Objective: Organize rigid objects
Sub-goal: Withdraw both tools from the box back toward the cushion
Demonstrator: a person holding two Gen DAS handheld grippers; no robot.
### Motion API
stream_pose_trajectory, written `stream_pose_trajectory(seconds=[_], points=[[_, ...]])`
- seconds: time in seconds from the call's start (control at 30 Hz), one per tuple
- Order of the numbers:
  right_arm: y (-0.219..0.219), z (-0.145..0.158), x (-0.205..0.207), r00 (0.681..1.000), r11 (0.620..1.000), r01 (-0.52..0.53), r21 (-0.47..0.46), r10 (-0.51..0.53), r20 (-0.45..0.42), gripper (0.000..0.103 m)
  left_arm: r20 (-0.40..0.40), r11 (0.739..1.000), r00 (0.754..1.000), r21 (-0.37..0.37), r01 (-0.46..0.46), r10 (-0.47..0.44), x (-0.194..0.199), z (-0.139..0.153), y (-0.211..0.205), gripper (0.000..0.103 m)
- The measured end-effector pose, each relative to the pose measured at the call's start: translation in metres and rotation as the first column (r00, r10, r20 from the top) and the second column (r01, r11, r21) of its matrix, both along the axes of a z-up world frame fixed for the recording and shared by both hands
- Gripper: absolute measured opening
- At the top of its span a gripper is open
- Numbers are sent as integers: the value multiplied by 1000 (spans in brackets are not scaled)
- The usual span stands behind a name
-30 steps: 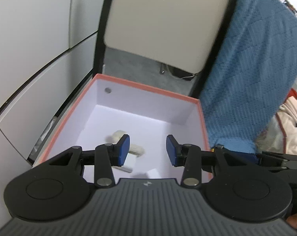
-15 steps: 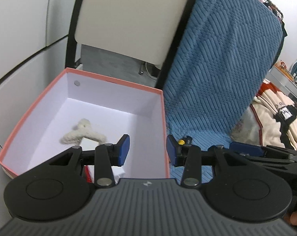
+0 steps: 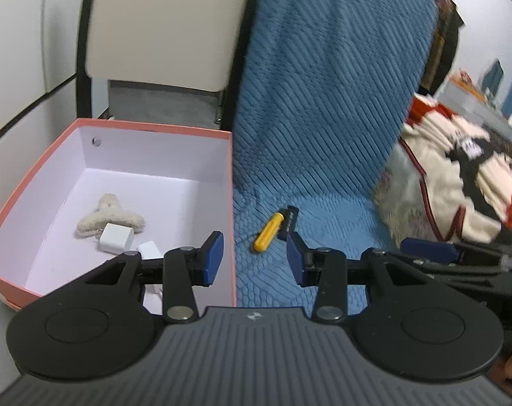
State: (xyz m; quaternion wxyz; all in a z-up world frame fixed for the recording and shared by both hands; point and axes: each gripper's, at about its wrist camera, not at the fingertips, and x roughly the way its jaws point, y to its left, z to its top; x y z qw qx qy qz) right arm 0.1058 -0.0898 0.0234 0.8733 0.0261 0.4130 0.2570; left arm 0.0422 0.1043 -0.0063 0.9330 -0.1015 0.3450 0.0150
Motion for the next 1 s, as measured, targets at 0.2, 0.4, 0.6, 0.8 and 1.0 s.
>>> stream_pose_trajectory(seconds=[0.2,0.4,0.6,0.8,1.0], points=[[-28,-4,-11,999,999,37,-18,-37,0,64,-18,999,1000,-35,20,-21,-7,-14,-21,47],[-52,-7,-25,999,998,52,-35,-52,12,64,-30,996,998,-65,57,-59,-11,-23,-42,47],[-73,-16,-38,996,995,86,-47,-85,11,64,-48,994,995,-66,89,-92,-14,-31,-60,48],[-93,-35,-42,988,988,149,-47,-150,-34,64,-71,993,992,-73,96,-101,-8,-44,-68,48],[-98,-52,-24,979,980,191,-48,-193,-67,64,-86,989,986,-37,143,-146,22,-60,-88,57]])
